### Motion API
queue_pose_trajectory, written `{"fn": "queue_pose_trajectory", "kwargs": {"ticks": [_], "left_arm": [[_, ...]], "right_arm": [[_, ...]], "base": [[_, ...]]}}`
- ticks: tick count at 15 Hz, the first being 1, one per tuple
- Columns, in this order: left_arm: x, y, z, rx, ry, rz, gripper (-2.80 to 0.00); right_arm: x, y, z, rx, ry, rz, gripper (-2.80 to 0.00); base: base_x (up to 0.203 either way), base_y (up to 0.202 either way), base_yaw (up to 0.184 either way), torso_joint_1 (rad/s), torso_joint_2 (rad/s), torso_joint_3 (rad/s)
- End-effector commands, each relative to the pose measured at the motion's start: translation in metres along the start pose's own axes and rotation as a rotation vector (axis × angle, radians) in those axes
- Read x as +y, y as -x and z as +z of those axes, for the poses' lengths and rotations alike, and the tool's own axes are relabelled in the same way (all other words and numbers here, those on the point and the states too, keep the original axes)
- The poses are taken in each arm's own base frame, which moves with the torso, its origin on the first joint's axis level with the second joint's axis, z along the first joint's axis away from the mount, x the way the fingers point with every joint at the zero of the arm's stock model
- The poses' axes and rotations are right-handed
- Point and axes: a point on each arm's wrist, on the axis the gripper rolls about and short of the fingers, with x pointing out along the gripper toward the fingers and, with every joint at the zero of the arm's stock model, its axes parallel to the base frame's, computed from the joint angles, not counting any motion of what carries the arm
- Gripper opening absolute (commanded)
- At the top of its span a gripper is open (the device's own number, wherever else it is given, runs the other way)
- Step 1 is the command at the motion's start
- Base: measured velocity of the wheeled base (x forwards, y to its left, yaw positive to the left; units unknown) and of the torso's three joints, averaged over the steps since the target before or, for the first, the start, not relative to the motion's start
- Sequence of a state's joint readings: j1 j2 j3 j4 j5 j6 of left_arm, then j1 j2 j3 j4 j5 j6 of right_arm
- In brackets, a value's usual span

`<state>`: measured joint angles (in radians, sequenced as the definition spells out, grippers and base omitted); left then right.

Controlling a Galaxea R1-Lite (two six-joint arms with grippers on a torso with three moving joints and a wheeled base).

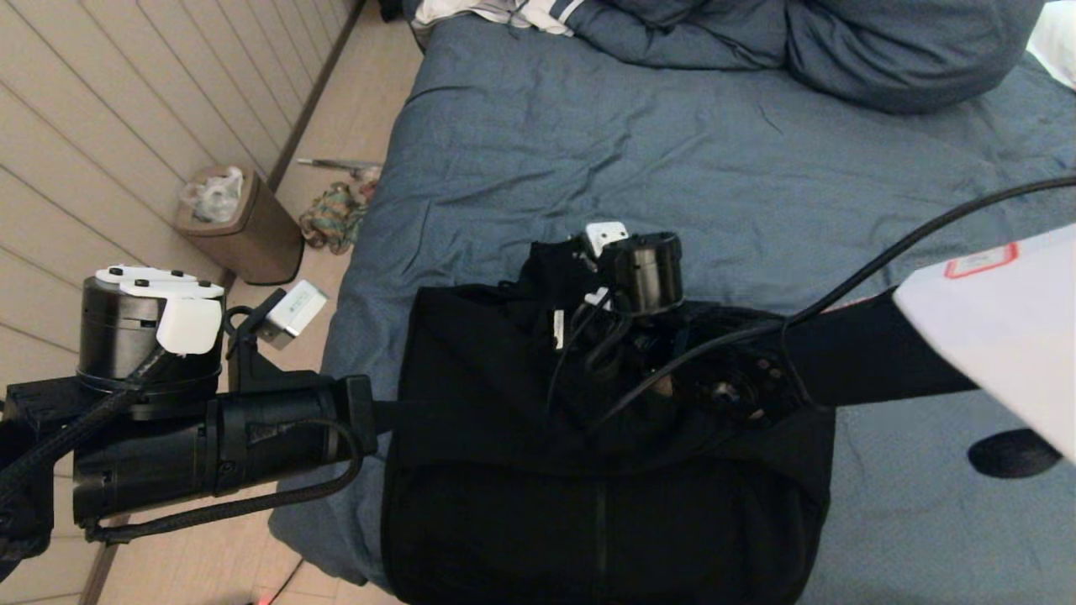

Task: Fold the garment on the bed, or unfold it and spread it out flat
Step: Fold the black sweatshirt

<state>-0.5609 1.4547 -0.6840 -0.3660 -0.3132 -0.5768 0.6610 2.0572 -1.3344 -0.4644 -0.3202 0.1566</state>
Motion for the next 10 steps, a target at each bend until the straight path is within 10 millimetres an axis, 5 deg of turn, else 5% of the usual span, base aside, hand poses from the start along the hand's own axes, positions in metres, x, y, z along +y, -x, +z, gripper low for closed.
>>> {"fn": "queue_pose_trajectory", "kwargs": {"ticks": [1, 5, 10], "left_arm": [[0.001, -0.001, -0.001, 0.005, 0.005, 0.001, -2.8], [0.002, -0.001, -0.002, 0.007, 0.008, 0.003, -2.8], [0.004, -0.001, -0.005, 0.026, 0.012, -0.002, -2.8]], "right_arm": [[0.012, -0.011, -0.036, 0.08, 0.034, 0.015, -2.8], [0.002, -0.04, -0.09, 0.162, 0.053, -0.025, -2.8], [-0.017, -0.046, -0.085, 0.146, 0.034, -0.066, -2.8]], "base": [[0.0, 0.0, 0.0, 0.0, 0.0, 0.0], [0.0, 0.0, 0.0, 0.0, 0.0, 0.0], [0.0, 0.0, 0.0, 0.0, 0.0, 0.0]]}}
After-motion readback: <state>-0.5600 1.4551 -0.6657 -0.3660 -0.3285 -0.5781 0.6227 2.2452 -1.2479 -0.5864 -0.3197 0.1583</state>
